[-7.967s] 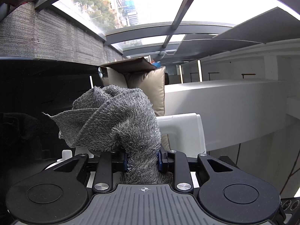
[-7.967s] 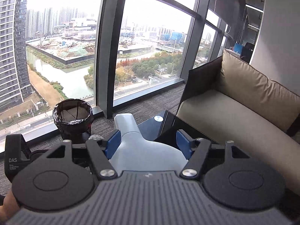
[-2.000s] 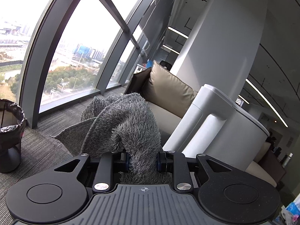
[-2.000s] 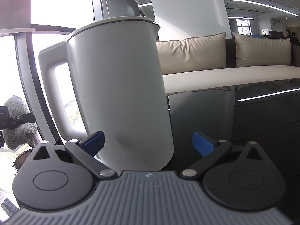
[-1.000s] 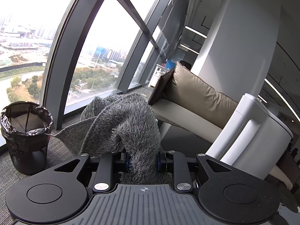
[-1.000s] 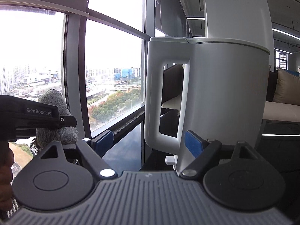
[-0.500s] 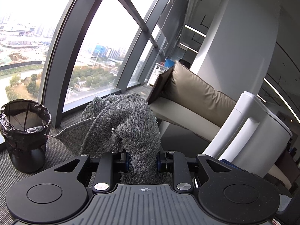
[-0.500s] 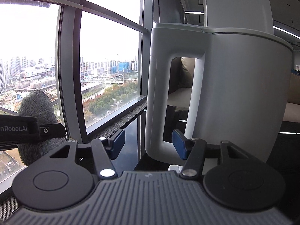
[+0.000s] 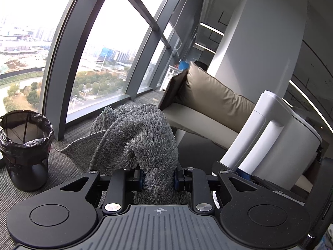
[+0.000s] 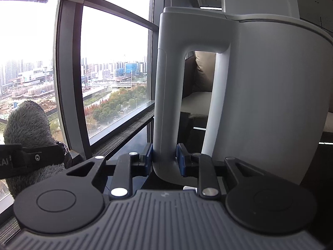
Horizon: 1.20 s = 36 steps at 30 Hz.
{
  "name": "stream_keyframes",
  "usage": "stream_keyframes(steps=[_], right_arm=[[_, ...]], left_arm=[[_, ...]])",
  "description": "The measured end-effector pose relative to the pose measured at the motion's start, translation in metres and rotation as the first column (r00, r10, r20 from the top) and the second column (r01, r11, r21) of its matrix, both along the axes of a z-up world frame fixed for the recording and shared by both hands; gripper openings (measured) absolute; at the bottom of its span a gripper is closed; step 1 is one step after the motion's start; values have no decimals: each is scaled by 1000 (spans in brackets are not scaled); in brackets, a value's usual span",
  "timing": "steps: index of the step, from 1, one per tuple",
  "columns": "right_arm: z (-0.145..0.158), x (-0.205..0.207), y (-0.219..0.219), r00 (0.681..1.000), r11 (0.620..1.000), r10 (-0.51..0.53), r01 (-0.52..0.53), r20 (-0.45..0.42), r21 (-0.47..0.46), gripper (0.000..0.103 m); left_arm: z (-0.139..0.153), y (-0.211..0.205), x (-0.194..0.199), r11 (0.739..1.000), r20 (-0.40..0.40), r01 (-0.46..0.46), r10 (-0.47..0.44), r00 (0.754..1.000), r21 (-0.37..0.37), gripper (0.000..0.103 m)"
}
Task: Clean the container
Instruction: 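Wipe the kettle's handle with the cloth in the left tool while the right tool holds it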
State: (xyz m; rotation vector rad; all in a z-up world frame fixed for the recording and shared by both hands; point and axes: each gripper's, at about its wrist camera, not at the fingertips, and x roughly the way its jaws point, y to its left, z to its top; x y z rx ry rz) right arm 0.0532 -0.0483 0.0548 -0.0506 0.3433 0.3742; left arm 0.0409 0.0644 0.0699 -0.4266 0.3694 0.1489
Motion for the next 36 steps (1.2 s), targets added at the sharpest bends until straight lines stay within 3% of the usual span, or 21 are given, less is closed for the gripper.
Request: stream_keyframes(steps=[16,36], right_arm=[[-5,-23,-34,1000,1000,-5,5,27,-5,26],[-16,-63,-131,1000,1000,-20,21,16,-22,30]], left_arm=[[-1,-10,0,1000,-8,20,-20,1000,17,22],[-7,-81,19,987,-30,138,-136,990,82,22]])
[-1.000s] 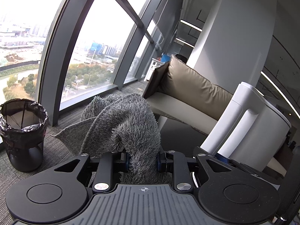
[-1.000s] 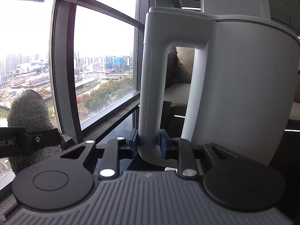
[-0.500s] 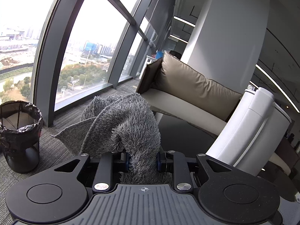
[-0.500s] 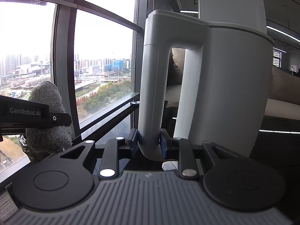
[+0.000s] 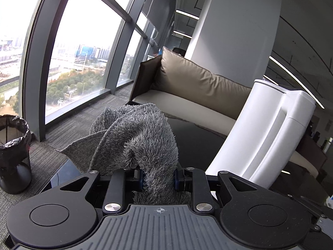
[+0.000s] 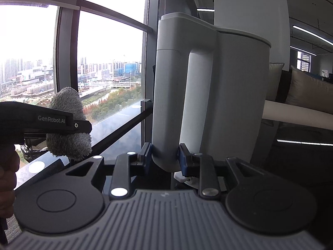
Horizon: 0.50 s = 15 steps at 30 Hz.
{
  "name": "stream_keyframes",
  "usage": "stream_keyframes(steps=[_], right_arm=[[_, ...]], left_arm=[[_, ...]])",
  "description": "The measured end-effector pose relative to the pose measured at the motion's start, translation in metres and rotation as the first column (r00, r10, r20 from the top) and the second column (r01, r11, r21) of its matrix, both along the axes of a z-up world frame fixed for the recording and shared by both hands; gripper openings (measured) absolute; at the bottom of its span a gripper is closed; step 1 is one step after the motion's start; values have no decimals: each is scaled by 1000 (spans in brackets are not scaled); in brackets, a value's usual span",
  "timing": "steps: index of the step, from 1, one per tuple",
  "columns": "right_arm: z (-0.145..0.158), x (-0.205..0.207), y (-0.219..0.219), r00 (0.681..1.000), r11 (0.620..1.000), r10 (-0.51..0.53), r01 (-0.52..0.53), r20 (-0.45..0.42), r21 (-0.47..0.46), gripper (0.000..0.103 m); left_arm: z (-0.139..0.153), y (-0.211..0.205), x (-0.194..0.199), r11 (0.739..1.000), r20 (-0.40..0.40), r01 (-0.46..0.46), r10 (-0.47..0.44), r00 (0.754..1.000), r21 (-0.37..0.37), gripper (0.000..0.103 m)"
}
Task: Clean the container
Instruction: 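Wipe the kettle's handle with the cloth in the left tool while the right tool holds it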
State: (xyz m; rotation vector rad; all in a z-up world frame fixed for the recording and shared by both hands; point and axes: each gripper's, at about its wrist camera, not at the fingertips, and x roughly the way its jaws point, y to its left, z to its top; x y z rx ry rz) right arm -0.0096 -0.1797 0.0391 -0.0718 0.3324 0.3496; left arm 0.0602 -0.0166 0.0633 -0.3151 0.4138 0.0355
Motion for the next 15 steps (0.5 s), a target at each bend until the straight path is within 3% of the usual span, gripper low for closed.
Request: stream_keyframes(steps=[15], right_arm=[[-10,-3,-53,994,994,-106,106,-12,12,29]], left_arm=[[-10,-46,23,998,-32,68,-68,997,6,22]])
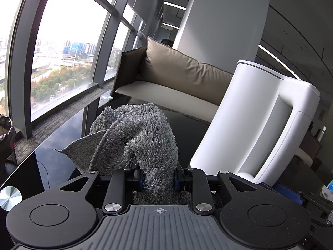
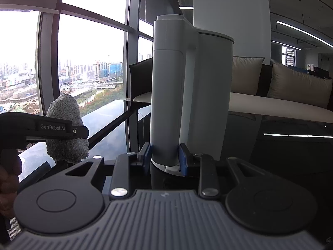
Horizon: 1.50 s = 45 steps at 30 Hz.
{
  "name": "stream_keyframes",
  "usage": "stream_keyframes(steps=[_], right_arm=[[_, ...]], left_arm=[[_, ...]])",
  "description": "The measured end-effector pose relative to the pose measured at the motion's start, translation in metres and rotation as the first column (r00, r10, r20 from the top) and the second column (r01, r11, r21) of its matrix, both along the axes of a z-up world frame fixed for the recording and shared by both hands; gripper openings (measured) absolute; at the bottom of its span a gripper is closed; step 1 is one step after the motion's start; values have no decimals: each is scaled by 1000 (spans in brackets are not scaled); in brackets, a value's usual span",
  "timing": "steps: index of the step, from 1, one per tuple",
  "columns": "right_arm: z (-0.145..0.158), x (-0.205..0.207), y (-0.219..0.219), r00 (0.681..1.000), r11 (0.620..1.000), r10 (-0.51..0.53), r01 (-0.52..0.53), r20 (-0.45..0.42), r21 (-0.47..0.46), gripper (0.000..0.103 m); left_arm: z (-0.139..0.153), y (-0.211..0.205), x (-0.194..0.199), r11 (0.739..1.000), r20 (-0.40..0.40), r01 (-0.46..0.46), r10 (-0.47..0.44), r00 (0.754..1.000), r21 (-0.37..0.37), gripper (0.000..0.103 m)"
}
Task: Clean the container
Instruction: 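Wipe the kettle's handle with the cloth in the left tool while the right tool holds it, then set the kettle down on the table and open the right tool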
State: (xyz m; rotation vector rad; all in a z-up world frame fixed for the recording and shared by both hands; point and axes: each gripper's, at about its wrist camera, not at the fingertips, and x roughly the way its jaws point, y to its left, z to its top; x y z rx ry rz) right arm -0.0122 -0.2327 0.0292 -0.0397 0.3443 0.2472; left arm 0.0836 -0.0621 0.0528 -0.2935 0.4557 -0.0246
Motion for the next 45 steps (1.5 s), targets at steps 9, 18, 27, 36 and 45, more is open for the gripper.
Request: stream_keyframes(steps=[9,18,27,36,45], right_arm=[[6,16,5,1000,1000,11,-11,-12,18,30],[-2,17,1,999,999,2,0,-45,40,30],[-5,17,1,998,999,-16,18,-62,42,34],[-11,16,0,996,998,-64,65,-54,14,69],[-15,13,-5,993,995,-94,96,-71,37,84]], left_arm=[[-8,-13,27,999,-48,36,-35,998,26,22],[-13,-17,44,997,-71,59,-55,996,54,23],[-18,-21,52,993,-93,74,-65,994,96,39],[-15,-15,40,991,-89,58,-47,995,124,94],[-16,-5,13,988,-90,64,-52,995,138,102]])
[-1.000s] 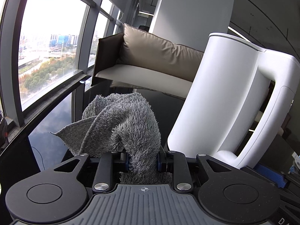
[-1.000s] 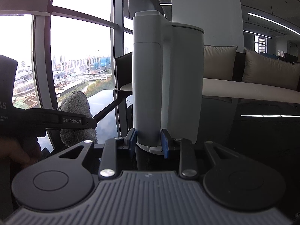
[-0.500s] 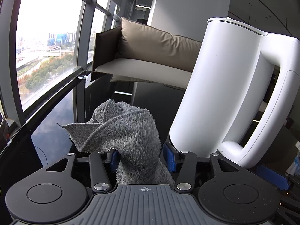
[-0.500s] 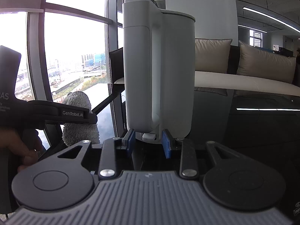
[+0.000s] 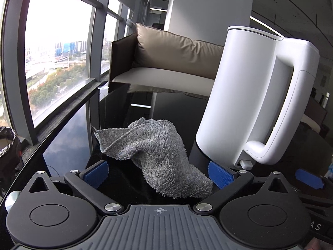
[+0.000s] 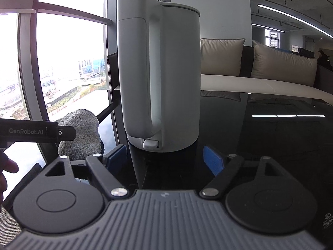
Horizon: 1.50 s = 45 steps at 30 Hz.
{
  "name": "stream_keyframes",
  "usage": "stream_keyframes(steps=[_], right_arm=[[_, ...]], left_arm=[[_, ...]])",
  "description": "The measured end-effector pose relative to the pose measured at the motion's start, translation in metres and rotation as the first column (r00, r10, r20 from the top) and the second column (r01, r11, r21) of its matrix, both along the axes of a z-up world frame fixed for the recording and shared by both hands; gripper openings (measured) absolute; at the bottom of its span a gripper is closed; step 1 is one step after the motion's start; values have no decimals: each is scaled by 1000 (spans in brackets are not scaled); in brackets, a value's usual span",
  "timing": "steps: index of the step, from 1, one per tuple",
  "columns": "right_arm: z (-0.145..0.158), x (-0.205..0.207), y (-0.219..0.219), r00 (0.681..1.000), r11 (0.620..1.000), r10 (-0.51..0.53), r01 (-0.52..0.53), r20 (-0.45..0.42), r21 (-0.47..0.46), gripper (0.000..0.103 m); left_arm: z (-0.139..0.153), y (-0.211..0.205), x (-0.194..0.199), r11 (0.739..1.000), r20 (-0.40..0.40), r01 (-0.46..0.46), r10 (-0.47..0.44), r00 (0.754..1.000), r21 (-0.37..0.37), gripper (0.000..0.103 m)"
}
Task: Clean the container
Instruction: 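Set the kettle down on the table and open the right tool, then release the grey cloth onto the table beside the kettle with the left tool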
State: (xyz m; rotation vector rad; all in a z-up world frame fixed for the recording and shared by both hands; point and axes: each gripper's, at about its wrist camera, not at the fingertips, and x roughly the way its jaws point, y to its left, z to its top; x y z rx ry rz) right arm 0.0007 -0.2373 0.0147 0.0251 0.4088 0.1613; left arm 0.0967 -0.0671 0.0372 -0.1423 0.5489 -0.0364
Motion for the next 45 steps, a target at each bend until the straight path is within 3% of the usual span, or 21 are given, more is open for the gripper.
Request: stream_keyframes(steps=[10,17,45], right_arm=[[3,-8,-6,1000,1000,-3,4,-27,28,99],[4,-15,-11,997,998,-33,36,-64,51,102],[12,-75,-21,994,997,-53,59,-96,56,102]], left_arm=[[0,2,-21,1000,13,11,-11,1000,2,102],[2,-4,-44,997,37,-12,9,999,70,102],[4,-8,-106,998,59,-8,4,998,64,102]])
